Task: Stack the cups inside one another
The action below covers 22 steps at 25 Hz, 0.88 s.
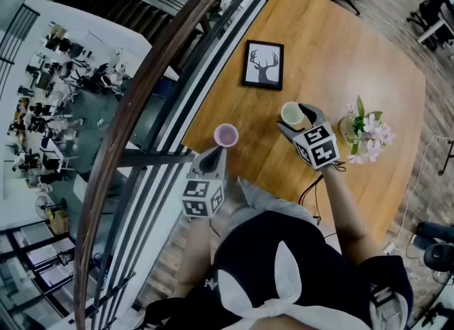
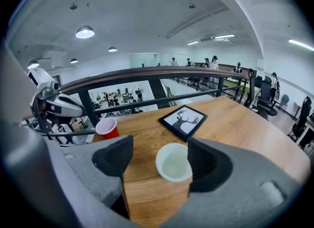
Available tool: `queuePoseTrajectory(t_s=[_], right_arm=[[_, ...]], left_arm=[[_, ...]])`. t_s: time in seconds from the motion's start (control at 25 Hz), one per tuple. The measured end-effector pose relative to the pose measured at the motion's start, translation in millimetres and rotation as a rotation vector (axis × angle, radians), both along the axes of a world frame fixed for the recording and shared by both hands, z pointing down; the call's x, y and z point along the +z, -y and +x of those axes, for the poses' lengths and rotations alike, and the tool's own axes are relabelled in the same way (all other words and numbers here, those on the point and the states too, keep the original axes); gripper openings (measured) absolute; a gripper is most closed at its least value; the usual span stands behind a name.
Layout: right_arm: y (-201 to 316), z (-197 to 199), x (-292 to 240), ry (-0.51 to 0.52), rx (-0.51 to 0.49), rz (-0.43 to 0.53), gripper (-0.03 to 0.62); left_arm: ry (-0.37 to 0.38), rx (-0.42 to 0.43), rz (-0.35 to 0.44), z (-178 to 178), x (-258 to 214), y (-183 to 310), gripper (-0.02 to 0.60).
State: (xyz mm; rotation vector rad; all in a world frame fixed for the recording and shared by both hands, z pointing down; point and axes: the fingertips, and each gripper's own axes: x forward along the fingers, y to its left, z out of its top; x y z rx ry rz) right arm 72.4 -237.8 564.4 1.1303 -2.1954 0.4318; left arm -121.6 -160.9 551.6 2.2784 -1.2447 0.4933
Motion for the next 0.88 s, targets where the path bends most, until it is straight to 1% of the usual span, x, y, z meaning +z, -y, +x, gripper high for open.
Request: queuePoseTrajectory(t_s=[0.12, 0.28, 0.52, 0.88], right_arm=[[0, -14, -5, 0.015, -0.018, 0.018, 0.344], [-5, -39, -10, 0.026, -0.075, 0.038, 0.344], [-12, -87, -20, 0.063, -0.172, 0.061, 0.344], [-31, -156, -27, 0.091, -0.322, 0.045, 0.344]], left_arm=[[-0.001, -0.009, 0.001, -2, -2, 0, 0.032], [-0.001, -0.018, 0.006, -4, -4, 0, 0.032], [0.003, -0.041, 0.008, -14, -5, -5, 0.032], [0.005, -0.094, 0.002, -36, -5, -17, 0.032]])
